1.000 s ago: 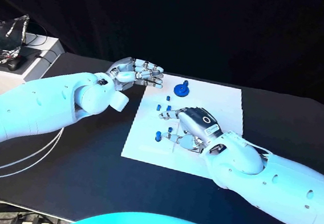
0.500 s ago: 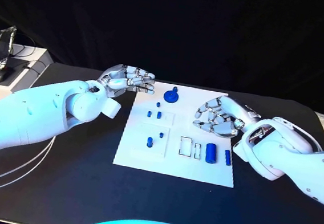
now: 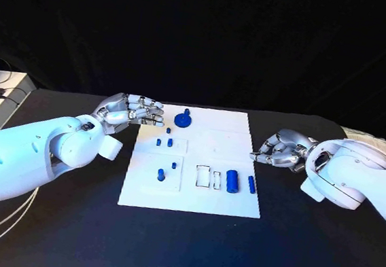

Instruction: Assemble the parts on the task board

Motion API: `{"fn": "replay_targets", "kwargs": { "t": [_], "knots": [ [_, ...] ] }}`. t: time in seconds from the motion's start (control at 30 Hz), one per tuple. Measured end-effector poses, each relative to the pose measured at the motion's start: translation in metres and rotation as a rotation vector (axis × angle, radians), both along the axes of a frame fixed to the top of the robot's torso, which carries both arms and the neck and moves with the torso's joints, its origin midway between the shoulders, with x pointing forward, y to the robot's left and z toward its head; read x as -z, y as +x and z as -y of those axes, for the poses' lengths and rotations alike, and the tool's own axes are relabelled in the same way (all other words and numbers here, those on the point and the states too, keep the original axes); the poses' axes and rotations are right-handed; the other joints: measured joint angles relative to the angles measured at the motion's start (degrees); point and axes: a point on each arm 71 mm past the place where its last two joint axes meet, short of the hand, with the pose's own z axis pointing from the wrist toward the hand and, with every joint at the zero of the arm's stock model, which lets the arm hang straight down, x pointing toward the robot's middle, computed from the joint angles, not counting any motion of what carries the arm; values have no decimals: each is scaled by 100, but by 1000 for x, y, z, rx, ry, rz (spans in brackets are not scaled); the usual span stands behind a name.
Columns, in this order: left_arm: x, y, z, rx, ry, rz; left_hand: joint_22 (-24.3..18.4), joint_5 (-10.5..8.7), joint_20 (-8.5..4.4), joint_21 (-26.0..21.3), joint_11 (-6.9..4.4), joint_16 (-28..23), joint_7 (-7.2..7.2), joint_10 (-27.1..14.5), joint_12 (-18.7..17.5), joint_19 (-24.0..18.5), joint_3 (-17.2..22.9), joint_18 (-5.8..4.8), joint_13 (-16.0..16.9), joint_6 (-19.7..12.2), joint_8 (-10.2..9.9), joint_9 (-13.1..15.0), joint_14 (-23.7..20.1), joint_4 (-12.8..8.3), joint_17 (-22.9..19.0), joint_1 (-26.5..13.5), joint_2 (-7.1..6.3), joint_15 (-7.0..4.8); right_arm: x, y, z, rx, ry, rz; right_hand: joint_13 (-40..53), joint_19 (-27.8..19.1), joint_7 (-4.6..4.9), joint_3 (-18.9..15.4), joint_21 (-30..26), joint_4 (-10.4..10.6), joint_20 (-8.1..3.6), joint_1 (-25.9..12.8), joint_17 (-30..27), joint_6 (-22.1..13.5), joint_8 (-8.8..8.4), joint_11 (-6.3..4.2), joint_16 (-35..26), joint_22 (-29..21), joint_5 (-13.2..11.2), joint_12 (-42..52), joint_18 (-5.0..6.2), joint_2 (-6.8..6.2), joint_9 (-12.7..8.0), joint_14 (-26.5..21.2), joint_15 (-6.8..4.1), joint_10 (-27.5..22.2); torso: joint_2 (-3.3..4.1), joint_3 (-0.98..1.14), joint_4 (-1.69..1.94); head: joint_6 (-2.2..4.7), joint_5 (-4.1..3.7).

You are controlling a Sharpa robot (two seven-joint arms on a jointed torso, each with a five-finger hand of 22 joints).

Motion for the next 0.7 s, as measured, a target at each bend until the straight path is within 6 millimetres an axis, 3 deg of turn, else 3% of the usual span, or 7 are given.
{"fn": "replay_targets", "kwargs": {
  "t": [0.27, 0.5, 0.7],
  "knots": [
    [2, -8, 3, 5, -8, 4, -5, 0, 0, 0, 0, 0, 0, 0, 0, 0, 0, 0, -1, 0, 0, 0, 0, 0, 0, 0, 0, 0, 13, -3, 5, 13, -80, -89, -1, 0, -31, -86, 0, 7, 0, -308, 0, 32, 43, -20, 0, 0, -37, 83, 0, -7, 164, -20, -19, 19, -49, -29, -24, -54, -74],
    [1, -10, 7, 13, -16, 11, -22, 0, 0, -7, 0, 0, 0, 0, -22, 0, -1, 0, -9, 0, 0, 0, 0, 1, 6, 0, 0, 0, 20, -3, -21, -44, -106, -125, -1, 0, -31, -91, 48, 3, 0, -362, -1, 32, 43, -20, 0, -1, -58, 120, 0, 2, 207, -20, -19, 19, -55, -42, -20, -89, -71],
    [1, -11, 7, 15, -19, 15, -60, 0, 0, -60, 0, -33, -9, 0, -43, -1, -32, -1, -17, -34, 0, -19, 0, 32, 17, -17, -17, 0, 25, -4, -34, -69, -114, -142, -2, 0, 4, -197, 48, 23, 0, -634, -1, -42, 14, -20, 0, -1, -203, 119, 0, 17, 304, -20, -19, 19, -53, -49, -16, -110, -76]
  ]
}}
